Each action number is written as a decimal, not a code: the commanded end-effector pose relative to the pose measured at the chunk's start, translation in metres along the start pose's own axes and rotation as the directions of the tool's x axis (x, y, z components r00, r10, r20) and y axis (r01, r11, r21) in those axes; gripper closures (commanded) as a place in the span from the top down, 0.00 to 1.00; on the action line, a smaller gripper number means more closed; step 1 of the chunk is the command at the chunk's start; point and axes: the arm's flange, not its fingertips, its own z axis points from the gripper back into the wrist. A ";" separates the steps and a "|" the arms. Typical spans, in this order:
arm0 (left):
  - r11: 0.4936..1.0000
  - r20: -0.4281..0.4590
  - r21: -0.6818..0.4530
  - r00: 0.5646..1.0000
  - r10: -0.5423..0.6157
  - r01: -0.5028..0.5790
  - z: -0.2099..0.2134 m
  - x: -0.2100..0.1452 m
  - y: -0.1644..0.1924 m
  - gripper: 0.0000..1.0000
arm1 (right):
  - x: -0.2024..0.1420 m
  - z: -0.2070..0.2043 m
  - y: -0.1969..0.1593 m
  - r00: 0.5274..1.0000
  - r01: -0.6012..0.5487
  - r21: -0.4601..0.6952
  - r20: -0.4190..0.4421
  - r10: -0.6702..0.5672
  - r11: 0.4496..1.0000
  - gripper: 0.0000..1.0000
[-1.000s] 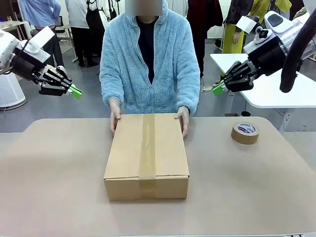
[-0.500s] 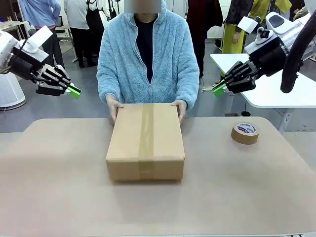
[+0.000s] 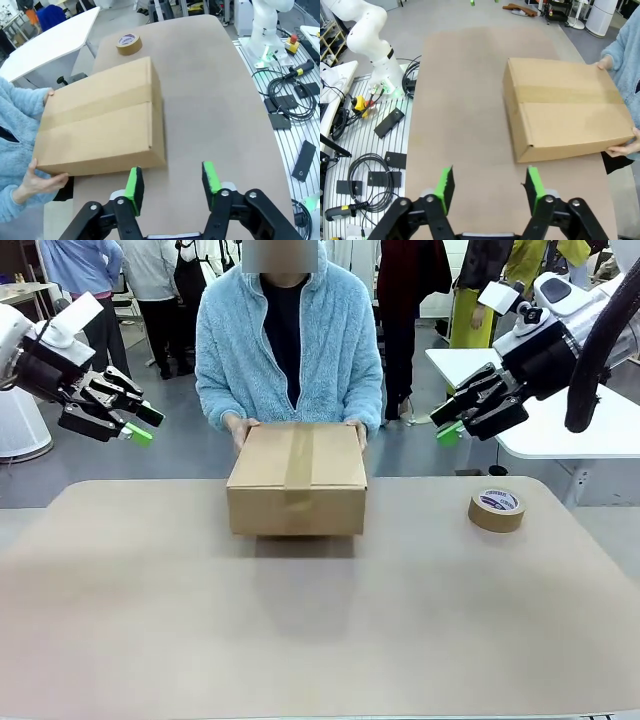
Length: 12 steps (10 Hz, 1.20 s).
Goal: Wrap the clocks to prevent damage.
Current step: After the human seals the box with tape, release both hands from the side flaps of the Package Box.
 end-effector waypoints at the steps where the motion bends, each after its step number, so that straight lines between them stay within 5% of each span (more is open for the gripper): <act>1: 1.000 0.015 -0.009 1.000 -0.007 0.007 0.001 0.000 0.001 1.00 | -0.003 -0.004 0.001 0.999 0.011 0.013 0.032 -0.011 1.000 1.00; 5: 0.999 0.015 -0.030 1.000 -0.015 0.016 -0.002 0.001 -0.002 1.00 | -0.003 -0.005 0.003 1.000 0.019 0.023 0.024 -0.019 1.000 1.00; 7: 0.997 -0.072 -0.027 0.994 -0.079 0.078 -0.004 0.009 -0.003 1.00 | -0.001 -0.001 0.001 1.000 0.003 0.011 0.002 -0.003 1.000 1.00; 8: 1.000 0.006 -0.023 1.000 -0.005 0.005 -0.003 0.000 -0.002 1.00 | -0.001 -0.001 0.001 1.000 0.003 0.011 0.002 -0.003 1.000 1.00; 11: 0.999 -0.012 -0.026 1.000 -0.021 0.020 -0.003 0.001 -0.002 1.00 | -0.001 -0.001 0.001 1.000 0.003 0.011 0.002 -0.003 1.000 1.00; 12: 0.999 0.147 -0.025 0.988 0.051 -0.048 0.001 -0.008 0.005 1.00 | 0.000 0.000 0.001 1.000 0.001 0.010 0.000 -0.001 1.000 1.00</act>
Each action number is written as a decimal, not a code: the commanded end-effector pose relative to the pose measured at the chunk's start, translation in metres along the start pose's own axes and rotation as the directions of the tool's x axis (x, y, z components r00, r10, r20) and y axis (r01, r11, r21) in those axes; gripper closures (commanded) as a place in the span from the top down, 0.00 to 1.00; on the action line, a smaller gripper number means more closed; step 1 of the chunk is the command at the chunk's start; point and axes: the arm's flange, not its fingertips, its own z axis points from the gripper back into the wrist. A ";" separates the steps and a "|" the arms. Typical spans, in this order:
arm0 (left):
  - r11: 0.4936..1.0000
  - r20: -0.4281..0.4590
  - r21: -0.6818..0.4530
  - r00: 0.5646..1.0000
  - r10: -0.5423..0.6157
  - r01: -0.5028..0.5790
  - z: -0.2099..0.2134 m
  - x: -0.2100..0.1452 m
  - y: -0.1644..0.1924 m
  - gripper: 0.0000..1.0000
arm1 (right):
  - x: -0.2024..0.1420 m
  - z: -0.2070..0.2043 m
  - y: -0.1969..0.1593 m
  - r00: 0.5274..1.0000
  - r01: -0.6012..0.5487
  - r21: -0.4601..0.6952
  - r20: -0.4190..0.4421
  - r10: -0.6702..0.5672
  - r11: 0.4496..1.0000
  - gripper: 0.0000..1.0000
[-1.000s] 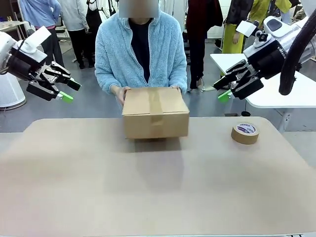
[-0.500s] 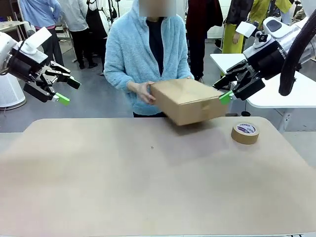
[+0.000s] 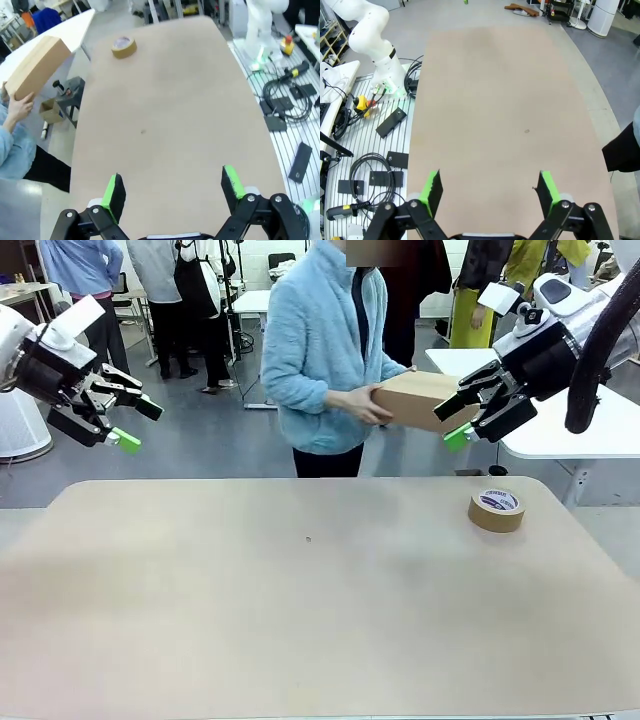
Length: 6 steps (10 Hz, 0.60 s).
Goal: Wrap the clocks to prevent damage.
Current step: After the human seals the box with tape, release both hands from the side flaps of the Package Box.
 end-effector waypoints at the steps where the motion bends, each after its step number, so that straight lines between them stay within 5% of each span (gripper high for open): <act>1: 0.994 0.264 0.041 0.960 0.091 -0.106 0.011 -0.020 0.014 1.00 | -0.018 0.011 -0.007 0.994 0.008 0.003 0.110 -0.008 1.000 1.00; 3: 0.972 0.390 0.123 0.910 0.140 -0.202 0.017 -0.053 0.012 1.00 | -0.060 0.031 -0.011 0.966 0.104 -0.103 0.248 -0.076 0.989 1.00; 6: 0.954 0.301 0.153 0.932 0.203 -0.258 0.028 -0.082 0.009 1.00 | -0.098 0.041 0.002 0.959 0.198 -0.203 0.243 -0.147 0.959 1.00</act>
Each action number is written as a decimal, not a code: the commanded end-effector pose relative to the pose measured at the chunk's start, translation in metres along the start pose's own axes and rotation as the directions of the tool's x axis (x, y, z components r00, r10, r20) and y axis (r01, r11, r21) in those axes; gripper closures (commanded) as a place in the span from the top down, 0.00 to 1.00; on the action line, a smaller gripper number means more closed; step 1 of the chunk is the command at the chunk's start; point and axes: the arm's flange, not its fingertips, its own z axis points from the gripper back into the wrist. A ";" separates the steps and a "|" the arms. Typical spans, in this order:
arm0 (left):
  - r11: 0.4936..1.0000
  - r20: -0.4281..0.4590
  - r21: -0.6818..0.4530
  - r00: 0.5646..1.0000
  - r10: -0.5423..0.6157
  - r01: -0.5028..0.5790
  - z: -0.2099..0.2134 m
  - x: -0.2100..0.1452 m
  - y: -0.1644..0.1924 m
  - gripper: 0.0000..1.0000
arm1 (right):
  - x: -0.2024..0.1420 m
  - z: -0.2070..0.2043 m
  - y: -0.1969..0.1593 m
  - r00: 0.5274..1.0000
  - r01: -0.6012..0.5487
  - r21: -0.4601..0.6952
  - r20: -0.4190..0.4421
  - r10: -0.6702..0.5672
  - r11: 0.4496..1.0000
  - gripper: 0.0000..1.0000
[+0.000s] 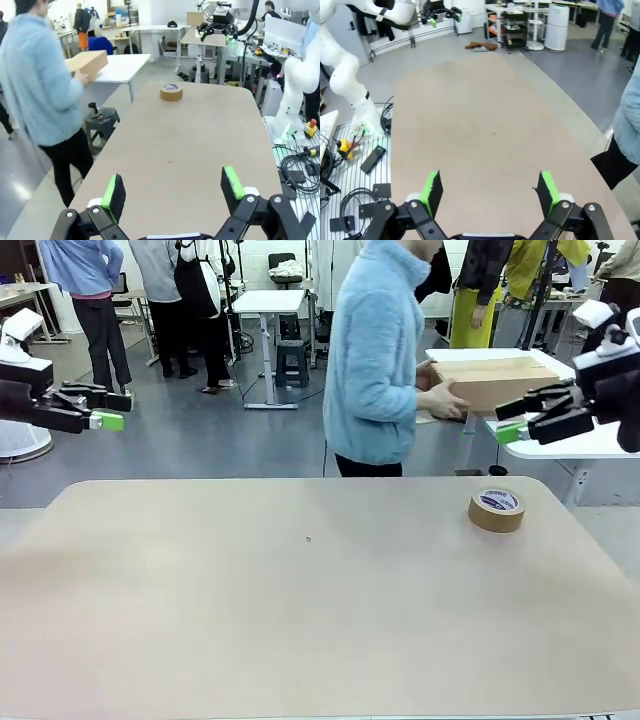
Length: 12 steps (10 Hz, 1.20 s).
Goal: Wrap the clocks to prevent damage.
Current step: After the human seals the box with tape, release both hands from the side flaps of the Package Box.
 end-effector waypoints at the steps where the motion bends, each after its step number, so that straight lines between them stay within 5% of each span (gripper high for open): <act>1: 0.998 -0.085 0.050 0.996 -0.036 0.040 0.003 0.003 -0.003 1.00 | -0.002 -0.009 0.018 1.000 -0.013 -0.064 -0.005 0.013 0.998 1.00; 3: 0.990 -0.120 0.124 0.991 -0.055 0.070 0.008 0.008 -0.001 1.00 | 0.001 -0.011 0.013 1.000 0.025 -0.075 0.009 -0.024 0.997 1.00; 4: 0.999 -0.056 0.049 0.998 -0.016 0.019 0.008 -0.002 0.004 1.00 | -0.007 0.002 0.008 1.000 -0.001 -0.041 -0.016 0.000 0.999 1.00; 12: 0.999 -0.056 0.049 0.998 -0.016 0.019 0.008 -0.002 0.004 1.00 | -0.007 0.002 0.008 1.000 -0.001 -0.041 -0.016 0.000 0.999 1.00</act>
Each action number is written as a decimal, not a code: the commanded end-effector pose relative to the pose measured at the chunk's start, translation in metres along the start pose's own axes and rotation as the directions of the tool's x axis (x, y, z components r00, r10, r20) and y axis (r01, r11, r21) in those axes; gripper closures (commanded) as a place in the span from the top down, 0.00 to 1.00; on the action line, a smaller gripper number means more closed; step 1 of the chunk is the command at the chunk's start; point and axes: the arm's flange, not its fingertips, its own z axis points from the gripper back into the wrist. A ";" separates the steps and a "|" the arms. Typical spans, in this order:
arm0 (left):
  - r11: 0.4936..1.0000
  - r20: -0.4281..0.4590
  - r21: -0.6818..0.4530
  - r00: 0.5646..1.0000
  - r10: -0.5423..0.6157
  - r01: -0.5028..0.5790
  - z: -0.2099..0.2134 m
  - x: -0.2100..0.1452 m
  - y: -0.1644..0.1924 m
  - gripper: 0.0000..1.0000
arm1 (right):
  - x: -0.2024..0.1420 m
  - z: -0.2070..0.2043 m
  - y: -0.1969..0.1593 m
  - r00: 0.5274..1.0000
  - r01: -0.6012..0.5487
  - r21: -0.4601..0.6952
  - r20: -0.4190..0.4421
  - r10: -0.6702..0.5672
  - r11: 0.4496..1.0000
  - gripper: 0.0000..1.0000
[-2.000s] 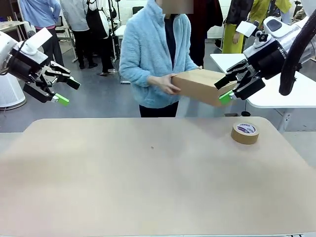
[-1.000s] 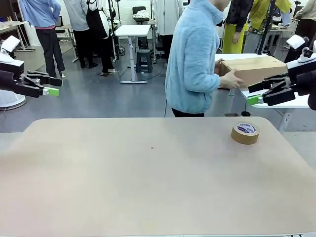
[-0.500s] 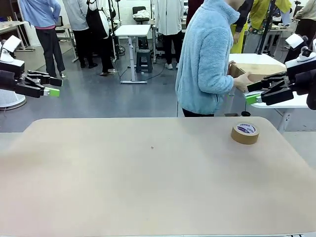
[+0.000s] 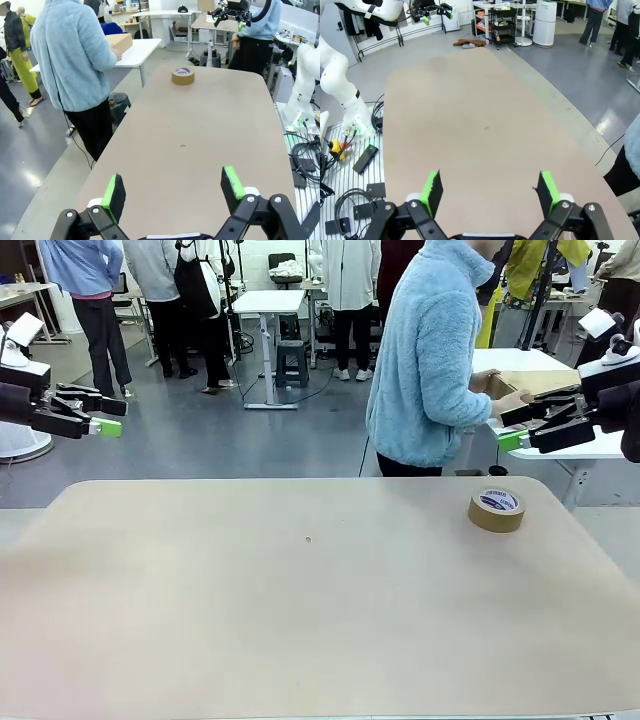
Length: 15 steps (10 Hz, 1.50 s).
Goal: Wrap the clocks to prevent damage.
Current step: After the human seals the box with tape, release both hands from the side flaps of the Package Box.
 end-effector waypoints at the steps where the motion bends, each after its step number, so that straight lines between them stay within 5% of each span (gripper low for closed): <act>1: 1.000 0.012 -0.006 1.000 0.001 -0.001 0.002 0.000 0.000 1.00 | -0.003 0.001 -0.002 1.000 -0.003 0.011 -0.002 0.003 1.000 1.00; 15: 1.000 0.012 -0.006 1.000 0.001 -0.001 0.002 0.000 0.000 1.00 | -0.003 0.001 -0.002 1.000 -0.003 0.011 -0.002 0.003 1.000 1.00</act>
